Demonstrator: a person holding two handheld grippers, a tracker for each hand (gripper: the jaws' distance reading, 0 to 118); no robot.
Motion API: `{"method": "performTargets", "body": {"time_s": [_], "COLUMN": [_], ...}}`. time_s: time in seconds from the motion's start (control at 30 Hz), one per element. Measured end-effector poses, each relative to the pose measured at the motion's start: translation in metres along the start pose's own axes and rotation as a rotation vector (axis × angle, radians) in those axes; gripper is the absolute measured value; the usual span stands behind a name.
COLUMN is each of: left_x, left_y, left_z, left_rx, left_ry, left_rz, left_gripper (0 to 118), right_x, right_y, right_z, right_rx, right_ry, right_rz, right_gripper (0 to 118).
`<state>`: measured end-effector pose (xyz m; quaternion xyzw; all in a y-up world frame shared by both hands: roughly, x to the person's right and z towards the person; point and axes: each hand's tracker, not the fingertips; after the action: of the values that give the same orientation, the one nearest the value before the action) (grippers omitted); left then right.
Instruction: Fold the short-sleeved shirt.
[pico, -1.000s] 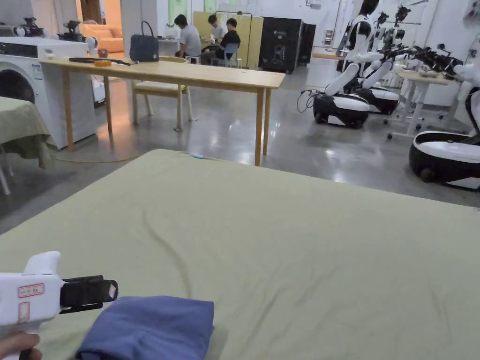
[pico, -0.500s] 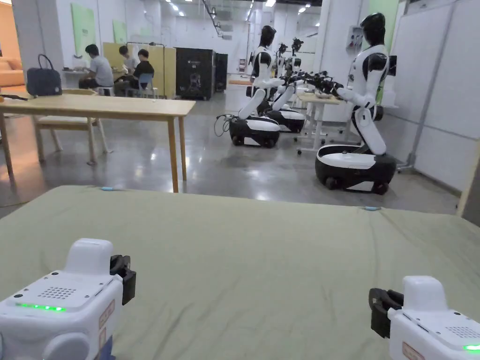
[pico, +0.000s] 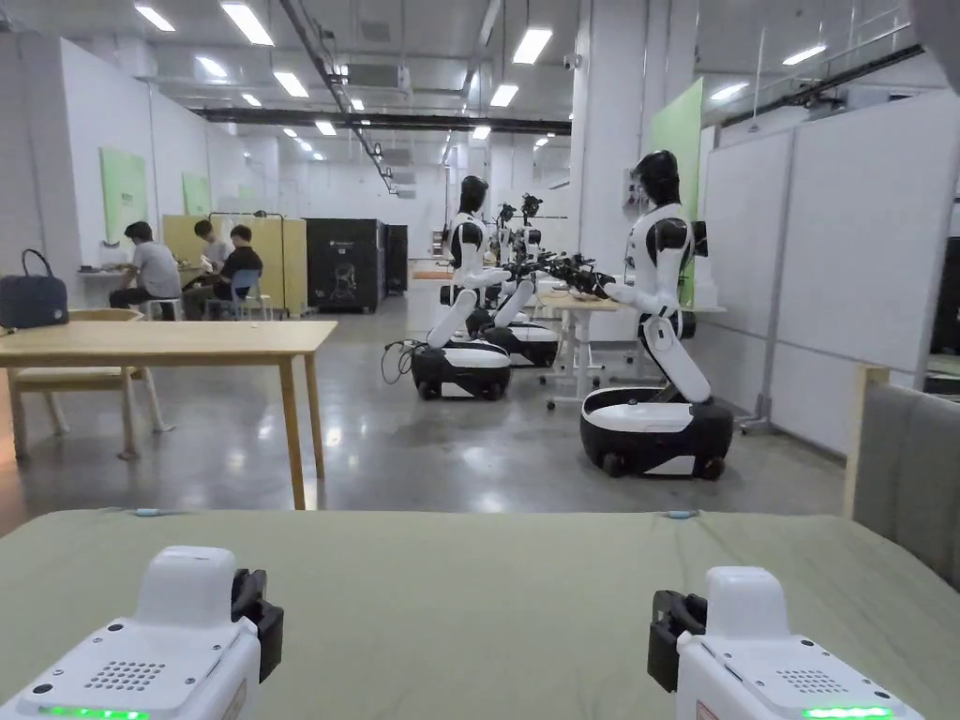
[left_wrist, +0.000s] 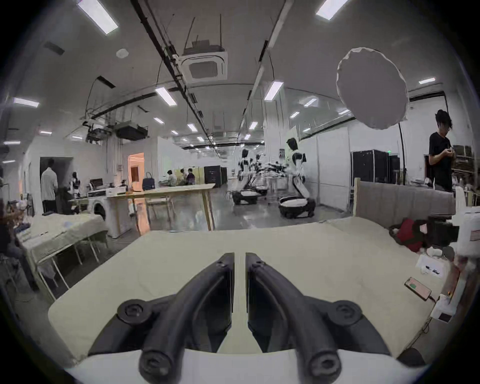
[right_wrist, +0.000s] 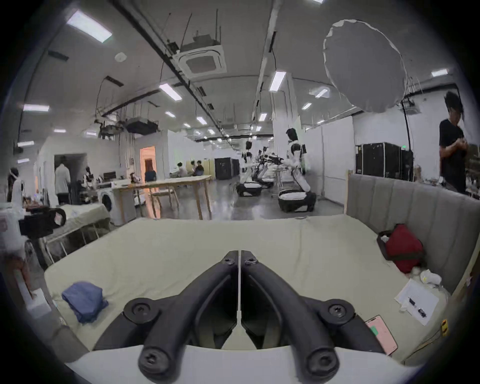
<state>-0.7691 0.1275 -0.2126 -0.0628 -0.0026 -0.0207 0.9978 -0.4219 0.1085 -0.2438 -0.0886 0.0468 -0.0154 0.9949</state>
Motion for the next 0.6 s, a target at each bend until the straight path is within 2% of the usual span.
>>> {"method": "performTargets", "body": {"time_s": [0.1, 0.13, 0.2, 0.23, 0.3, 0.33, 0.4, 0.43, 0.47, 0.5, 0.53, 0.6], "left_x": [0.001, 0.003, 0.004, 0.004, 0.005, 0.005, 0.006, 0.007, 0.005, 0.004, 0.004, 0.002], "left_y": [0.001, 0.002, 0.002, 0.002, 0.003, 0.003, 0.004, 0.004, 0.004, 0.003, 0.004, 0.003], "left_z": [-0.001, 0.0, -0.001, -0.001, 0.0, 0.0, -0.001, -0.002, 0.001, 0.001, 0.0, -0.001], "left_rx": [-0.002, 0.0, -0.001, -0.001, 0.002, 0.005, -0.006, -0.012, 0.063, 0.011, 0.011, 0.008], "left_ry": [-0.004, -0.004, -0.002, -0.005, -0.01, -0.011, -0.013, -0.012, -0.028, -0.015, -0.02, -0.023], "left_rz": [0.005, 0.006, 0.0, 0.0, 0.002, 0.002, -0.005, -0.012, -0.031, -0.02, -0.019, -0.019], "left_gripper": [10, 18, 45, 55, 59, 69, 79, 92, 115, 118, 118, 118], "right_x": [-0.008, -0.008, -0.01, -0.011, -0.012, -0.013, -0.016, -0.017, -0.019, -0.019, -0.02, -0.02], "right_y": [0.003, 0.003, 0.005, 0.006, 0.007, 0.007, 0.009, 0.01, 0.011, 0.011, 0.011, 0.016], "right_z": [0.003, 0.003, 0.003, 0.003, 0.004, 0.004, 0.003, 0.002, 0.002, 0.003, 0.005, 0.005], "right_rx": [0.016, 0.018, 0.012, 0.01, 0.009, 0.011, 0.013, 0.009, 0.0, 0.007, 0.018, 0.002], "right_ry": [0.013, 0.018, 0.032, 0.032, 0.032, 0.03, 0.011, 0.0, -0.008, 0.0, 0.018, 0.044], "right_rz": [0.018, 0.018, 0.019, 0.02, 0.026, 0.028, 0.037, 0.039, 0.041, 0.041, 0.036, 0.003], "right_gripper": [9, 16, 36, 39, 41, 49, 62, 73, 96, 112, 118, 118]}}
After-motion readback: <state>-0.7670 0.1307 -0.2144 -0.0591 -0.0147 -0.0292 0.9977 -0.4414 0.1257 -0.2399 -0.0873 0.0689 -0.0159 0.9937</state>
